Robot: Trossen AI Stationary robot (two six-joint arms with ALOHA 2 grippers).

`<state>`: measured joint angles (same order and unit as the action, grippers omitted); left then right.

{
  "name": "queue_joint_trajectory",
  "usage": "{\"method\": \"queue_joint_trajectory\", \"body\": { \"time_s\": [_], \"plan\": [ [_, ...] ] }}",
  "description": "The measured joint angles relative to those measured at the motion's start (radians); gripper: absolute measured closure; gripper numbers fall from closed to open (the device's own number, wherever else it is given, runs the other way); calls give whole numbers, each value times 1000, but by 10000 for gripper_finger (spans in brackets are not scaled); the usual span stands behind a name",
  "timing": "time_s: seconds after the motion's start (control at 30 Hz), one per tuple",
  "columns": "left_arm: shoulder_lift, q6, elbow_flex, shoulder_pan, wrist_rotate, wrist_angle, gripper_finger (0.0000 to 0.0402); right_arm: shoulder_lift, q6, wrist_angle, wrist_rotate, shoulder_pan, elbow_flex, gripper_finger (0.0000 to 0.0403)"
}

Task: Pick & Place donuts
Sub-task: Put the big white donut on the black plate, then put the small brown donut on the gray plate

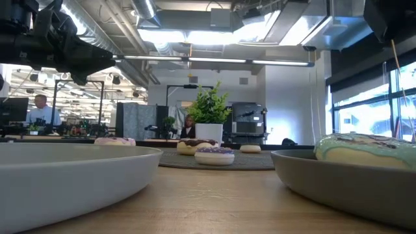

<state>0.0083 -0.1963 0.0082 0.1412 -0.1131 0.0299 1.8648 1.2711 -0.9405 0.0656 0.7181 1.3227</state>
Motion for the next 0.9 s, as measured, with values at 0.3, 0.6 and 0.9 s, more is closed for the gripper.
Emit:
{"method": "queue_joint_trajectory", "body": {
  "time_s": [0.3,0.6,0.9],
  "plan": [
    [0,0,0,0,0,0,272,0,-43,-7,-31,-1,-2,368],
    [0,0,0,0,1,0,272,0,-43,-90,-20,-1,28,276],
    [0,-127,0,0,3,0,272,-150,-56,-173,-186,40,-23,265]
  ]
}}
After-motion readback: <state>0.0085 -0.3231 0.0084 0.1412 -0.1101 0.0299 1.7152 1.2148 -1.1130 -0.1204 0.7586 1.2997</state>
